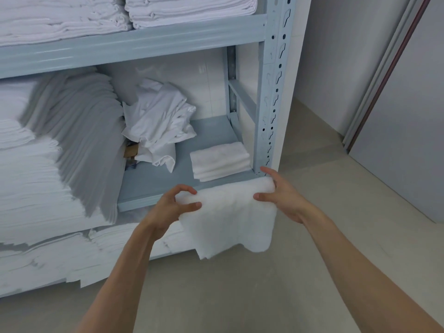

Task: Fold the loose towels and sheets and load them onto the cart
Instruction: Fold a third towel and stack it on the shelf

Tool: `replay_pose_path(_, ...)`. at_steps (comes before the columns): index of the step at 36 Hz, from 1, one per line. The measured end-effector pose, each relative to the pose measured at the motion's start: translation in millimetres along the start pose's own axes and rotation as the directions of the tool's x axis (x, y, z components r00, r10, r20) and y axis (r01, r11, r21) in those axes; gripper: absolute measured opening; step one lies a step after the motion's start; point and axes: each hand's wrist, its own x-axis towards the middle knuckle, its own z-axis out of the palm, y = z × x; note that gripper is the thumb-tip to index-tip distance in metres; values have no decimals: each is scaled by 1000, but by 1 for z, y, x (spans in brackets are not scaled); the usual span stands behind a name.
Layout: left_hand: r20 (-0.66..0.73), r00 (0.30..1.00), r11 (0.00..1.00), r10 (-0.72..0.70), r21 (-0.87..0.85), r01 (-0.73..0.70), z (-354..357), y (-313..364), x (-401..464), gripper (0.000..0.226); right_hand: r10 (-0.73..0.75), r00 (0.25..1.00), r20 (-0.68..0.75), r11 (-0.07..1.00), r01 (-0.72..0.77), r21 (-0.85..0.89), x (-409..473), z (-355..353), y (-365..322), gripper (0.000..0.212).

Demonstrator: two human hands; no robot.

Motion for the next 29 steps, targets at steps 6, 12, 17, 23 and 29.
replay_pose_path(6,-9,996,992,88,89,-86,5,6,1,43,5,1000,11,969,-2,-246,3,-6,-12,77)
replay_pose_path(12,-38,990,938,139,326,-119,17,6,3,58,8,1000,-19,939,-14,-343,1,-12,-13,80)
replay_pose_path(17,-55,973,760,223,635,-138,29,-1,7,72,-44,979,198,762,161,-627,0,-7,-9,61)
replay_pose_path(23,-89,944,638,316,757,-142,26,-10,10,42,-182,981,62,646,167,-745,-2,-2,-6,20)
replay_pose_path(29,-103,981,773,166,631,-65,9,9,-1,35,-91,996,9,737,74,-672,-9,-18,-28,36)
